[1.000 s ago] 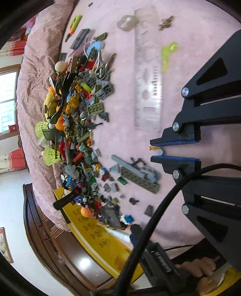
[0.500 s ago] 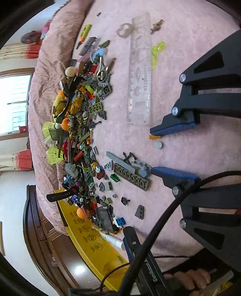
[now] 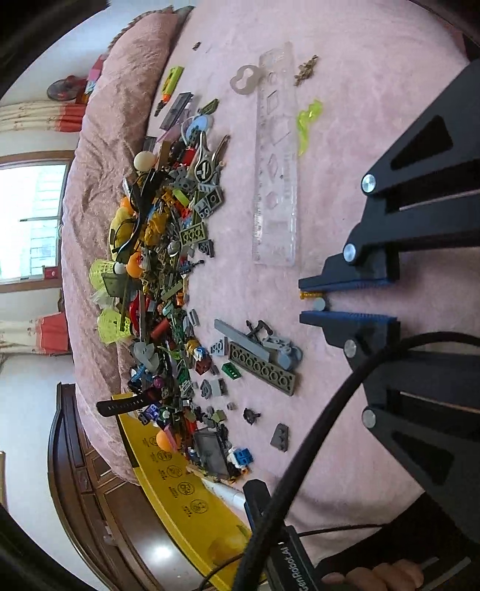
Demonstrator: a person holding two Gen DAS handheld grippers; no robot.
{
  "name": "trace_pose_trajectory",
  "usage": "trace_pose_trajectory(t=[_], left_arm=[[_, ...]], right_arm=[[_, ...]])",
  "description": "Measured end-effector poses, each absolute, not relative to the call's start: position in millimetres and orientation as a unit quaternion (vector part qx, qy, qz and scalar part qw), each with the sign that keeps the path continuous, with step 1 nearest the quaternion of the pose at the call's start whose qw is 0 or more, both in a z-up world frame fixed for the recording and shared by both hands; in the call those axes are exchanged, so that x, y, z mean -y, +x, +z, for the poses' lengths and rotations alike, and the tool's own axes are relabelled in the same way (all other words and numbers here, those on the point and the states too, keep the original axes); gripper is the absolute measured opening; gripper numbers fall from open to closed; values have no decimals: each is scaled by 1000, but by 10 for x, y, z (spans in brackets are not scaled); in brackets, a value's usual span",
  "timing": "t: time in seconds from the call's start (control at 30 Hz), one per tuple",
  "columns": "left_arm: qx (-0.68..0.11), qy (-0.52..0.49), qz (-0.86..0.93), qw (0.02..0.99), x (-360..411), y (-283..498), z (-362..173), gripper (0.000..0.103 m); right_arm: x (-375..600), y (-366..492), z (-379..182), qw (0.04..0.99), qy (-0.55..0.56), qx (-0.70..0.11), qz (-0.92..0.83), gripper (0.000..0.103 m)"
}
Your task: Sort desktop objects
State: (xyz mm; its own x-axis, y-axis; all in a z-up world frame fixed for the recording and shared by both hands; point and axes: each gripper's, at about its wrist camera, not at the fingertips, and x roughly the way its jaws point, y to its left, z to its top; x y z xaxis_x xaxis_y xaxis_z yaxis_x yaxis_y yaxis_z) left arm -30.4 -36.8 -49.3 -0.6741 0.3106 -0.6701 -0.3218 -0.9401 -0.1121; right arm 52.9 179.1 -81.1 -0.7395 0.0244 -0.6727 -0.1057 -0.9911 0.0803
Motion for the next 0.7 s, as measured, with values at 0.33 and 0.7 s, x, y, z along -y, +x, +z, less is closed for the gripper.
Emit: trace_pose_trajectory(t=[0.33,0.7], left_arm=[[-19,-356,923,145,636,-146,-257,32],[3,-339,937,86,1066,-284,69,32]], right_arm=[[-1565,668,-533,20,-357,-62,932,11],[-1145,388,-180,-30,-349,-45,936,11]])
